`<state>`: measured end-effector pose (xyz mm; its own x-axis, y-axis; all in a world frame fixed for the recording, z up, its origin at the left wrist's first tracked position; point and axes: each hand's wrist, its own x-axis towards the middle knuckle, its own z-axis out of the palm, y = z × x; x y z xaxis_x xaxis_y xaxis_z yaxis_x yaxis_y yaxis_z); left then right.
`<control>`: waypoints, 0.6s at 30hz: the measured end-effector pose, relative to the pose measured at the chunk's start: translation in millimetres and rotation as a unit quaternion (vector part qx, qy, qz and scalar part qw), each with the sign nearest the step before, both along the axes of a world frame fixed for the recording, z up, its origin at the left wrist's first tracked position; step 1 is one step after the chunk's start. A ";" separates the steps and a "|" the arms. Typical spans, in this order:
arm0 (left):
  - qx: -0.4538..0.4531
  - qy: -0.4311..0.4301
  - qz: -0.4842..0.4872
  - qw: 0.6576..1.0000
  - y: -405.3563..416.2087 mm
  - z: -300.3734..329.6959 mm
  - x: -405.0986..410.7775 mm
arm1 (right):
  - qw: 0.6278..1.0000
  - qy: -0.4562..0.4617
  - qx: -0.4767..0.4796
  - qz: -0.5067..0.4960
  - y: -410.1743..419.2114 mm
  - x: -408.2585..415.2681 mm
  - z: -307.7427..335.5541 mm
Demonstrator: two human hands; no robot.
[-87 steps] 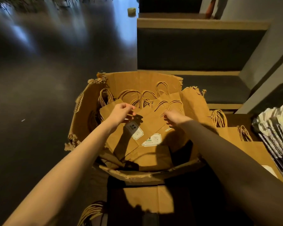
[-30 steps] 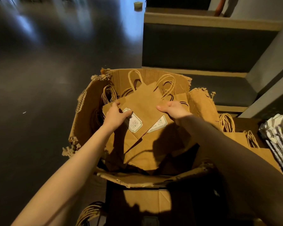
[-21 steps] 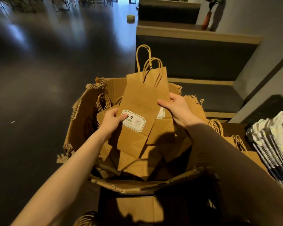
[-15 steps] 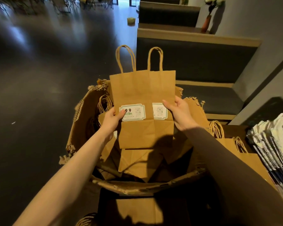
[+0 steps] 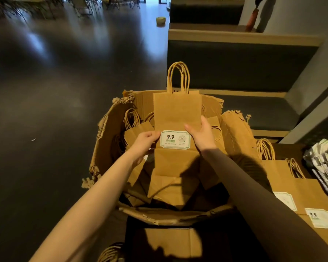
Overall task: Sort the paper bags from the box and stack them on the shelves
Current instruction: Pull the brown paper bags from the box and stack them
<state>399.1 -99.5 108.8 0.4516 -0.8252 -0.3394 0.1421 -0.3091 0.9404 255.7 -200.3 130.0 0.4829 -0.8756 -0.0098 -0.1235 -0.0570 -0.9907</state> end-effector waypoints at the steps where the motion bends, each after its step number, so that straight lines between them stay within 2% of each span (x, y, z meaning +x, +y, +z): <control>1: 0.011 0.016 0.026 0.999 1.3 0.8 2.8 | 1.000 -0.005 -0.013 -0.014 -2.9 -2.7 2.0; 4: 0.063 0.026 0.165 0.984 3.2 -9.3 19.7 | 0.997 -0.037 -0.028 -0.059 -15.1 -11.2 3.6; 6: 0.111 0.023 0.204 0.972 6.2 -14.8 26.0 | 0.995 -0.055 -0.014 -0.080 -18.4 -15.9 2.6; 9: 0.189 0.035 0.190 0.963 7.5 -18.5 24.3 | 0.994 -0.060 0.013 -0.085 -17.8 -19.4 -1.2; 13: 0.259 0.010 0.181 0.949 7.3 -27.4 24.2 | 0.995 -0.064 0.015 -0.070 -14.9 -19.4 -0.1; 18: 0.271 0.028 0.181 0.945 3.3 -31.9 26.4 | 0.997 -0.033 -0.012 -0.073 -14.6 -17.1 -8.3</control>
<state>425.5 -96.1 77.0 0.6391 -0.3187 -0.7000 0.3753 -0.6652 0.6455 238.6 -214.9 121.8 0.3497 -0.9360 0.0401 -0.0663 -0.0674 -0.9955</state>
